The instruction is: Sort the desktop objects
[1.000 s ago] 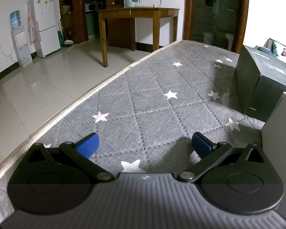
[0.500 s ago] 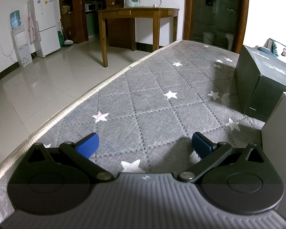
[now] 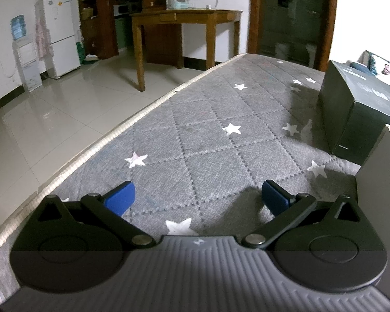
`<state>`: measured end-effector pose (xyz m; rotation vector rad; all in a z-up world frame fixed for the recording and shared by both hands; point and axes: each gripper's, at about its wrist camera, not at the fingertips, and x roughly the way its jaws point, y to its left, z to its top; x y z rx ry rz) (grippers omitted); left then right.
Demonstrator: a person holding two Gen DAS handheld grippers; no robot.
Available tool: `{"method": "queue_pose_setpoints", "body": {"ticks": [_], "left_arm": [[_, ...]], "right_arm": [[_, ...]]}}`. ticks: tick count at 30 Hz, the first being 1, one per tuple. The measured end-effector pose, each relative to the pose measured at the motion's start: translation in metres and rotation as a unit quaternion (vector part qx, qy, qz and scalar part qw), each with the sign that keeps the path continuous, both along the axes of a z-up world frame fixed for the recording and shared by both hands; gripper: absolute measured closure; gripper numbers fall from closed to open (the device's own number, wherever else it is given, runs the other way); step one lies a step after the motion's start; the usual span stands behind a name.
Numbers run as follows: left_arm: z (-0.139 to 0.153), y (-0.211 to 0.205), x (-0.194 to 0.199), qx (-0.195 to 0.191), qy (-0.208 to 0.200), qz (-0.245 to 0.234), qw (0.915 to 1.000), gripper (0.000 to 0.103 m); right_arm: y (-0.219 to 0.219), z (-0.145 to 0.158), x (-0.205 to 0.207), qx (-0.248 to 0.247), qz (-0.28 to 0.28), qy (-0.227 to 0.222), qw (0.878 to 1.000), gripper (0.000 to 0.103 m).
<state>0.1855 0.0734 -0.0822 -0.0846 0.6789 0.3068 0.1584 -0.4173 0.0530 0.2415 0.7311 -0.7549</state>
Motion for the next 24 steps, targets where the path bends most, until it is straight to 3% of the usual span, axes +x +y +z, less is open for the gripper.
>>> {"method": "queue_pose_setpoints", "body": {"ticks": [24], "left_arm": [[-0.0018,0.0013,0.0002,0.000,-0.003,-0.007,1.0000,0.000]], "right_arm": [[-0.0022,-0.0004,-0.0003,-0.001,0.000,0.000,1.000,0.000]]}}
